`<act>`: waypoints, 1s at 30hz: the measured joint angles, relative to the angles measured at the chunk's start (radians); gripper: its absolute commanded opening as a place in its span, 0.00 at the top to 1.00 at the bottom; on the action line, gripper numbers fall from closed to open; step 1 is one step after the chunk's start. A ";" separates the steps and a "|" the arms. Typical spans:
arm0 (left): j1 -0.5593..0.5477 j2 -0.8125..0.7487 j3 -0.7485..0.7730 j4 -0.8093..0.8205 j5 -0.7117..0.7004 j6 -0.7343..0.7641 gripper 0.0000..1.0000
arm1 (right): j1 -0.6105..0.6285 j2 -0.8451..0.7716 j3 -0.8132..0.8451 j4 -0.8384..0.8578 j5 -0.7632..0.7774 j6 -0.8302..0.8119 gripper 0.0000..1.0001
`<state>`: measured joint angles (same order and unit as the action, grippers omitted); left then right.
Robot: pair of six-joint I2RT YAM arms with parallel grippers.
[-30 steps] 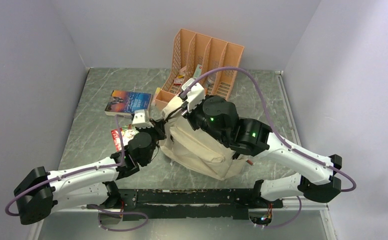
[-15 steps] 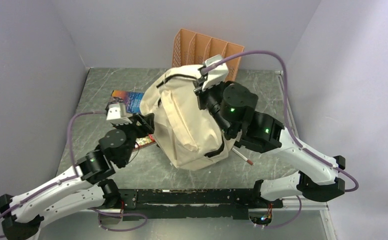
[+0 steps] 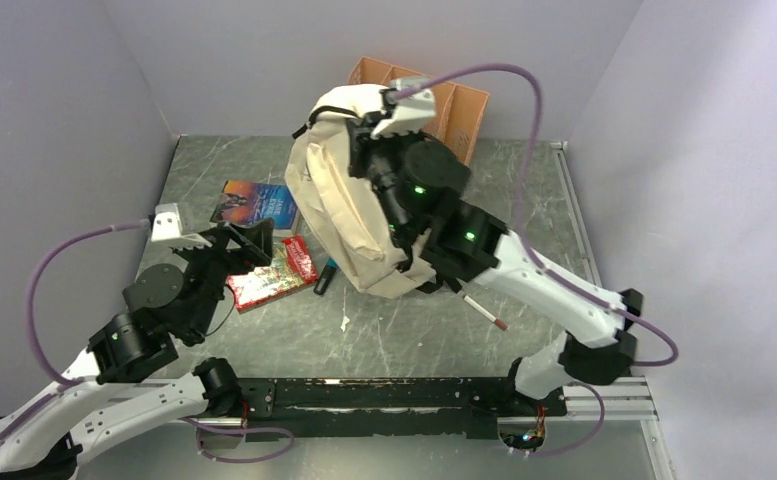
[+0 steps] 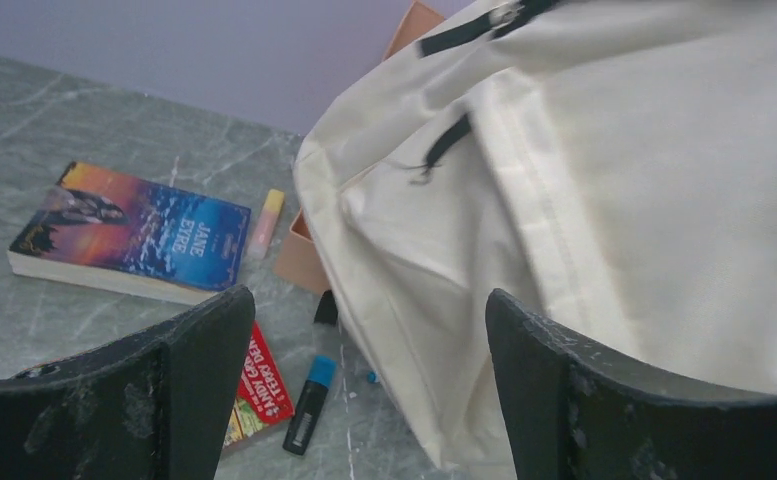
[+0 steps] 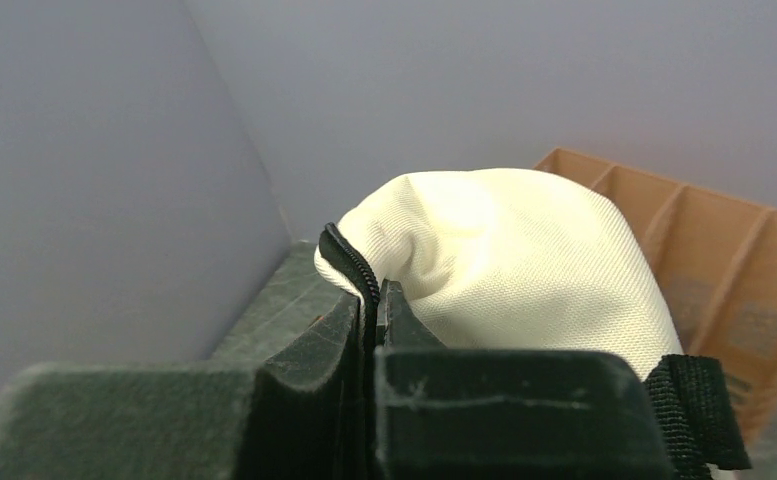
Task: Pack the student bag
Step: Place the student bag at the center of the board.
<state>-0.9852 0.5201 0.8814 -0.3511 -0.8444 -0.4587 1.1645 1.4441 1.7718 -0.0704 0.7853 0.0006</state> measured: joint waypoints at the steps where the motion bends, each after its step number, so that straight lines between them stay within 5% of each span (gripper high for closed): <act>1: 0.000 -0.003 0.011 -0.005 0.002 0.011 0.10 | -0.009 0.032 0.020 0.003 -0.014 0.020 1.00; 10: 0.000 -0.005 0.109 -0.029 0.026 0.101 0.10 | -0.116 0.201 0.068 -0.008 -0.199 0.281 1.00; 17: 0.000 0.034 0.111 -0.034 0.059 0.135 0.08 | -0.287 0.088 -0.271 0.089 -0.294 0.535 1.00; 26: 0.000 0.209 0.103 -0.034 0.154 0.153 0.08 | -0.409 -0.027 -0.680 0.103 -0.319 0.614 0.51; 30: 0.000 0.265 0.068 -0.010 0.222 0.156 0.08 | -0.419 -0.107 -0.738 0.075 -0.336 0.583 0.42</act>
<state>-0.9852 0.7849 0.9497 -0.3611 -0.6228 -0.3023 0.7456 1.3369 1.0340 0.0044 0.4492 0.5831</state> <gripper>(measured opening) 0.918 0.529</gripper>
